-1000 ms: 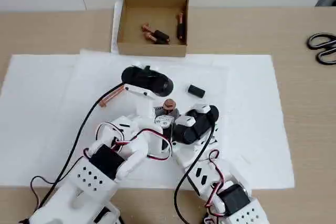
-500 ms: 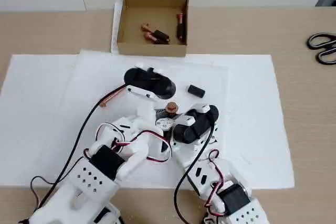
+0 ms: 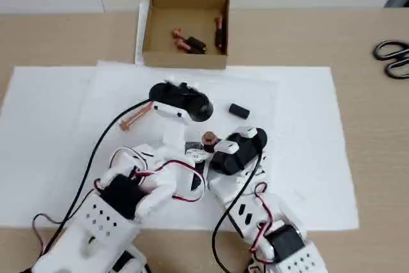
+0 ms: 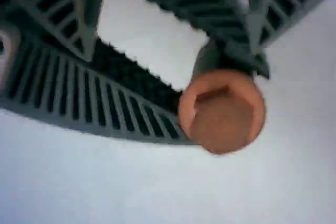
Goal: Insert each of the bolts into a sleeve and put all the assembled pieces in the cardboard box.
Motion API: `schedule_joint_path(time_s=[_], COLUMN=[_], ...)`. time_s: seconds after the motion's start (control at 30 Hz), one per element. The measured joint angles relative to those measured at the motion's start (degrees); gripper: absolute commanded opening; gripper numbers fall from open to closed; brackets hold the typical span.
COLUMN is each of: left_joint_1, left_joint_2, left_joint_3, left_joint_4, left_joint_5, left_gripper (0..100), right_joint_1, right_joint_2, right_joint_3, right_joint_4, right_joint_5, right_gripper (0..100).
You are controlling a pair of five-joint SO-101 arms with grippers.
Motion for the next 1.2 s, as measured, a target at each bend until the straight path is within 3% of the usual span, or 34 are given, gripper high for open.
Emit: schedule_joint_path(time_s=[0.3,0.5,0.7,0.8,0.93,1.07,1.2], left_joint_1=[-2.2,-12.22,-26.46,-34.29,-39.82,-41.32,-41.67], left_joint_2=[0.0,0.0,-0.09,-0.09,-0.09,-0.09,-0.09], left_joint_3=[-7.12,-12.48,-15.47,-15.47,-13.54,-11.43,-10.37], left_joint_4=[9.93,13.19,17.23,17.93,18.02,18.02,17.49], left_joint_5=[-2.99,-6.51,-9.58,-11.08,-11.6,-11.52,-12.75], left_gripper=[19,19,19,19,19,19,18], right_joint_1=[0.0,0.0,0.79,4.84,13.19,19.25,23.21], right_joint_2=[-0.09,-0.09,0.0,0.18,0.18,0.18,1.14], right_joint_3=[0.0,0.0,0.0,0.0,-0.26,-4.22,-11.69], right_joint_4=[0.0,0.0,0.0,0.35,6.33,14.68,16.79], right_joint_5=[0.0,0.0,0.0,0.0,1.23,5.27,10.02], right_gripper=[0.4,0.4,0.4,0.4,0.4,0.4,0.4])
